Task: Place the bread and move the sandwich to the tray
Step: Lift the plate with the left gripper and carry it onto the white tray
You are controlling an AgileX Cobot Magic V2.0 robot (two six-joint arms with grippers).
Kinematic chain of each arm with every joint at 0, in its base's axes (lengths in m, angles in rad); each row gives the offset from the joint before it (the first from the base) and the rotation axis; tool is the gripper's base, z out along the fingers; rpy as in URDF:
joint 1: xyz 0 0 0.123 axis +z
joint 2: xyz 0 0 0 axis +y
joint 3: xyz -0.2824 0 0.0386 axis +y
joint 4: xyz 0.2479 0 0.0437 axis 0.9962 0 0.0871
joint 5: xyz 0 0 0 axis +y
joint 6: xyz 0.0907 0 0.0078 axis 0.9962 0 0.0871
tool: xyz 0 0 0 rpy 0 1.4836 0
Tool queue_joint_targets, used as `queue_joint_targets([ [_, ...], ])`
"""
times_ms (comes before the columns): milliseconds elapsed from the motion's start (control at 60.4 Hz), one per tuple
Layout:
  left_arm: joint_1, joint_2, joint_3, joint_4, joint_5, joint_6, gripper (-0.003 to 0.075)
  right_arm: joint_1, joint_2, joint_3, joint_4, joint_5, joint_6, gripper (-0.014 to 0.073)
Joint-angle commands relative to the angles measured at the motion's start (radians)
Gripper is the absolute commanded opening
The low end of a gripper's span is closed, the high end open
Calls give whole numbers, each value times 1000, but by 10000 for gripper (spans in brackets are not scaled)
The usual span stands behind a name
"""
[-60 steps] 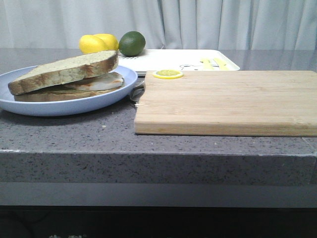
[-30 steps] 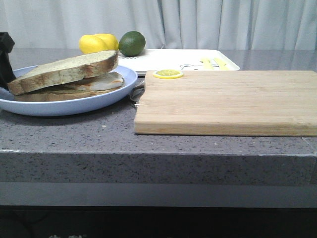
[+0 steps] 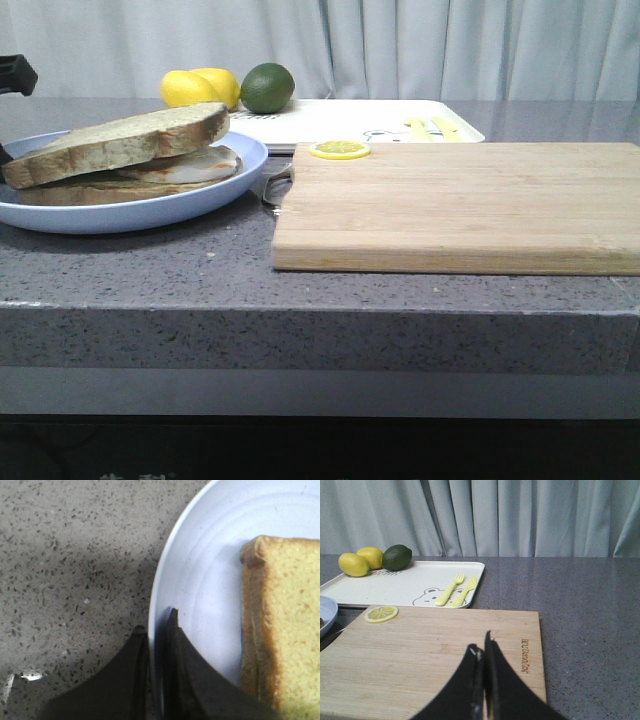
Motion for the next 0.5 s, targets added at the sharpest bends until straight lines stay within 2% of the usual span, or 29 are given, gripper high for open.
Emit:
queue_joint_targets([
  [0,-3,-36,-52,-13,0,9,-20,-6,9,-27,8,-77,-3,-57],
  [215,35,-62,-169,-146,97,11,-20,-6,9,-27,8,-77,-3,-57],
  [480,39,-28,-361,-209,199,13,-20,-6,9,-27,8,-77,-3,-57],
])
